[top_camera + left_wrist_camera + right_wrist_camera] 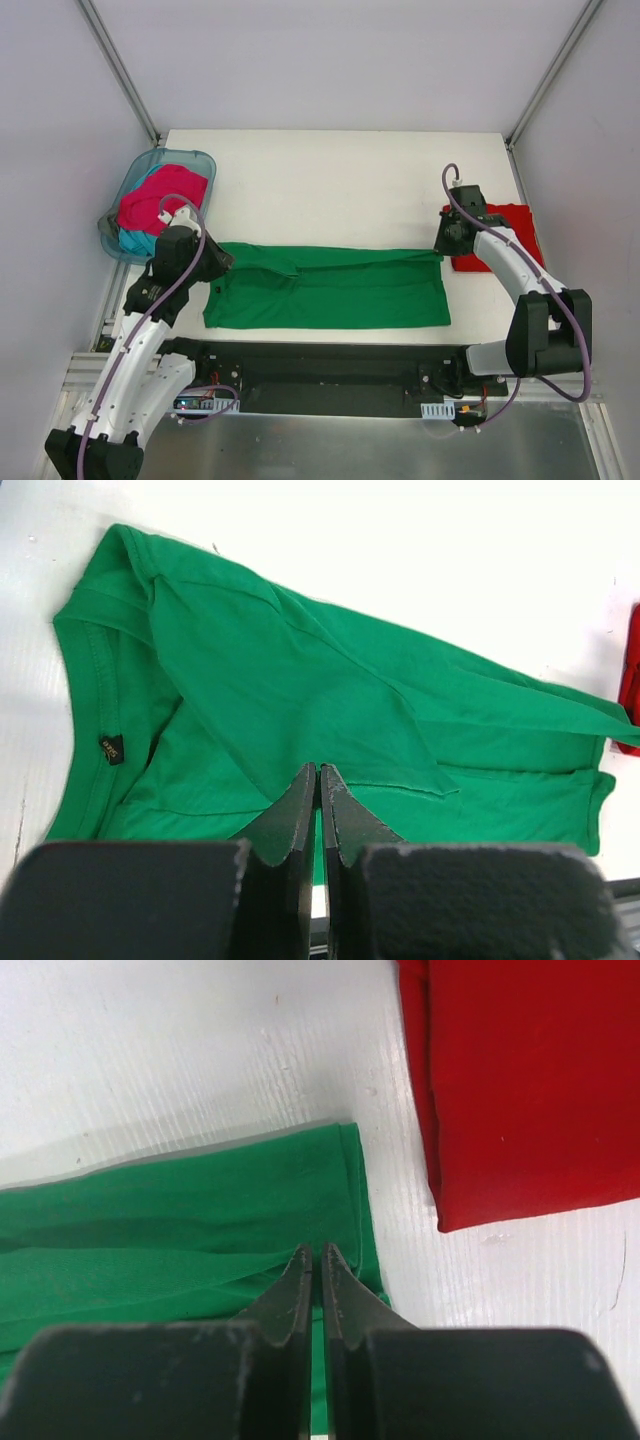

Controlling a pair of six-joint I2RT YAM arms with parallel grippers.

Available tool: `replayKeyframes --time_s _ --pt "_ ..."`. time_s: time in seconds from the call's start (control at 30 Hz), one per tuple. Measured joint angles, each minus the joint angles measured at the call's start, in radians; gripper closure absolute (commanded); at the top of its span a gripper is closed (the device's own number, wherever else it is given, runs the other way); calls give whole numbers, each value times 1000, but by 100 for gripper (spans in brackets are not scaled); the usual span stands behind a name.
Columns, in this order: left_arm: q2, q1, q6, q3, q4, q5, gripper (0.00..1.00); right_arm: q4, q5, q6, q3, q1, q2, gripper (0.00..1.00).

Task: Fold and stack the t-shirts
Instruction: Fold the other side of the tshirt into a rectangle

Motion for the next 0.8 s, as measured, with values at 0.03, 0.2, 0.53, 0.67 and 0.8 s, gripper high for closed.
replayKeyframes --time_s 0.03,0.2,0.53,0.67,0.8 --pt "-11 0 -2 -2 -7 -6 100 -1 0 0 -5 0 -4 97" --pt "-45 0 -9 -20 -32 -13 100 -5 -6 0 -21 0 -18 97" --pt "-74 0 -52 -101 -52 -16 100 -7 -23 -2 -65 0 -28 95" --pt "-85 0 -61 -120 -61 -32 100 -8 -23 -2 -81 0 -35 95" --pt "-91 0 -78 -126 -72 -43 100 -9 -22 -2 -102 0 -51 92"
